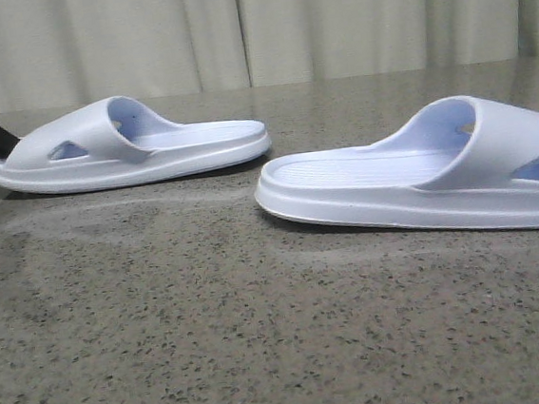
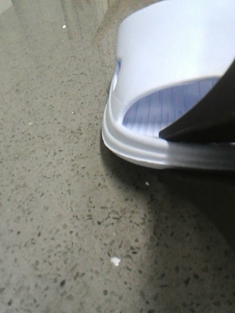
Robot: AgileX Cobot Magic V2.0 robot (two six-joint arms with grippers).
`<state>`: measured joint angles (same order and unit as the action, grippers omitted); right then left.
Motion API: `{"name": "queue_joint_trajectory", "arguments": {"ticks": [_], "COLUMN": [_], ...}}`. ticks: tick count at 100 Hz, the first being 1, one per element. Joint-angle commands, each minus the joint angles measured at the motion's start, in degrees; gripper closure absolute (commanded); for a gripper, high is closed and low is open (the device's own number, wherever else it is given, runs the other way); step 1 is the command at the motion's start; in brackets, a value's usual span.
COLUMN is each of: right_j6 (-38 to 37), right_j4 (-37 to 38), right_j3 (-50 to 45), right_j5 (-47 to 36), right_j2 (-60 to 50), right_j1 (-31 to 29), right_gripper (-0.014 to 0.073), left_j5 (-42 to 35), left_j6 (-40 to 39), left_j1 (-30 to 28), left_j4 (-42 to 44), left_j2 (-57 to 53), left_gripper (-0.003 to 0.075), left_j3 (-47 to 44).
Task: Insert blue slippers together front up
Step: 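Lift both slippers and bring them together above the table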
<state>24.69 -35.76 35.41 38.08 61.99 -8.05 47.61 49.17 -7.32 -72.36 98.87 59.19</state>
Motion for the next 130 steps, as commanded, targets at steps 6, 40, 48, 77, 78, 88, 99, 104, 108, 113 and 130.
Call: {"name": "queue_joint_trajectory", "arguments": {"ticks": [6, 40, 48, 77, 78, 88, 99, 104, 108, 113, 130], "right_j6": [1.2, 1.2, 1.2, 5.1, 5.7, 9.6, 13.1, 14.9, 16.7, 20.2, 30.1], "right_j4": [0.0, -1.7, -3.4, -14.6, -15.1, -21.7, -26.4, -29.5, -32.0, -36.0, -48.7], "right_j3": [2.2, 9.0, 10.9, 16.2, 16.2, 16.2, 16.2, 16.2, 16.2, 16.2, 16.2], "right_j5": [-1.8, -2.1, -2.1, -1.2, -1.2, -0.7, 0.6, 1.3, 1.9, 3.1, 8.7], "right_j2": [-0.4, -3.1, -4.6, -6.3, -6.3, -6.0, -3.9, -2.4, -0.9, 1.0, 8.1], "right_j1": [-0.3, -0.3, -0.7, -1.1, -1.1, -1.1, -1.1, -1.1, -1.1, -1.1, -1.1], "right_gripper": [0.0696, 0.0696, 0.0696, 0.0696, 0.0696, 0.0696, 0.0696, 0.0696, 0.0696, 0.0696, 0.0696], "left_j5": [2.6, 9.1, 9.6, 15.9, 15.9, 17.3, 19.4, 20.9, 22.0, 22.7, 25.0], "left_j6": [1.1, 0.1, -0.6, -1.1, -1.1, -1.1, -1.1, -0.8, -0.3, -0.3, -0.3], "left_j1": [-0.6, -6.4, -8.4, -11.8, -11.8, -11.6, -11.6, -11.6, -11.6, -11.6, -11.1], "left_j4": [-1.8, 0.0, 1.8, -0.1, -0.1, -1.2, -4.3, -6.3, -7.2, -7.4, -9.9], "left_j2": [-5.3, -15.9, -17.6, -18.8, -18.8, -18.8, -18.8, -18.8, -18.8, -18.8, -18.7], "left_gripper": [0.0705, 0.0705, 0.0705, 0.0705, 0.0705, 0.0705, 0.0705, 0.0705, 0.0705, 0.0705, 0.0705], "left_j3": [1.3, 1.3, 1.3, 1.3, 1.3, 1.3, 1.2, 1.2, 1.2, 1.2, 1.2]}}
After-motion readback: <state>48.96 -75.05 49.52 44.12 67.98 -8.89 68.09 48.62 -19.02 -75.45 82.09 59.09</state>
